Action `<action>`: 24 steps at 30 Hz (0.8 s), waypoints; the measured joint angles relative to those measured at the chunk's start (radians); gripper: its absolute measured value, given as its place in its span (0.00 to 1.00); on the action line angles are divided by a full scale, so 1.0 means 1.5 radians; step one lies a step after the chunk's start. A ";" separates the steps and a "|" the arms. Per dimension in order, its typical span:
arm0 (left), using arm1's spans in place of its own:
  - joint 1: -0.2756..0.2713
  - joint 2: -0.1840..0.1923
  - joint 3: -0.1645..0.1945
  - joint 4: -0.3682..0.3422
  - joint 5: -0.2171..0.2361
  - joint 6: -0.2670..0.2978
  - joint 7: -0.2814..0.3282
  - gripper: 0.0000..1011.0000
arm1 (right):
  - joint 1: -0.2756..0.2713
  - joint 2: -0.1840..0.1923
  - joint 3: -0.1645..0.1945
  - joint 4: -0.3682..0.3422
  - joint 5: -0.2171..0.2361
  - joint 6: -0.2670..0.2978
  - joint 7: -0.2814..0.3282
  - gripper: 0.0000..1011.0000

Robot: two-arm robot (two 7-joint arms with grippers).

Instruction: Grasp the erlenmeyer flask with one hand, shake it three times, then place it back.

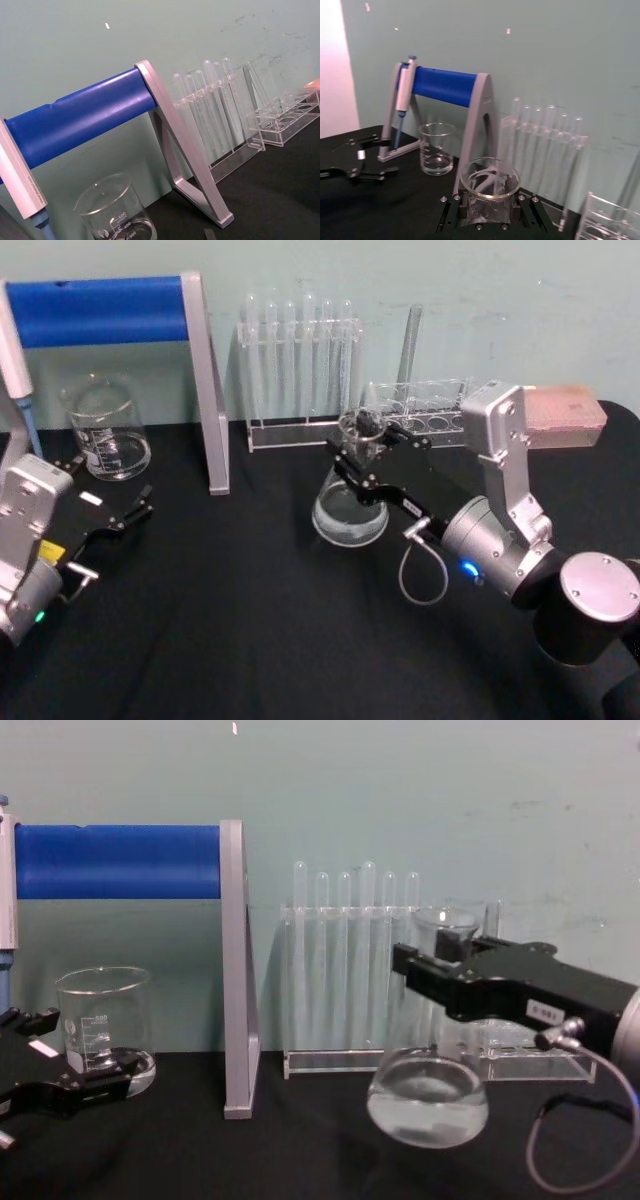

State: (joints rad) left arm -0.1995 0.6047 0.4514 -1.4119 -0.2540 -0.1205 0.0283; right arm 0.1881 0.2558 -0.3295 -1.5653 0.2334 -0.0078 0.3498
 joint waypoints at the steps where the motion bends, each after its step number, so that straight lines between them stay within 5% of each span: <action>1: 0.000 0.000 0.000 0.000 0.000 0.000 0.000 0.99 | -0.001 0.001 -0.004 -0.001 0.001 0.000 0.002 0.45; 24: 0.000 0.000 0.000 0.000 0.000 0.000 0.000 0.99 | 0.001 0.006 -0.044 0.048 0.005 -0.037 0.020 0.45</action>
State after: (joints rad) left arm -0.1995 0.6047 0.4514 -1.4120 -0.2539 -0.1205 0.0283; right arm 0.1895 0.2650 -0.3950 -1.4937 0.2415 -0.0631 0.3796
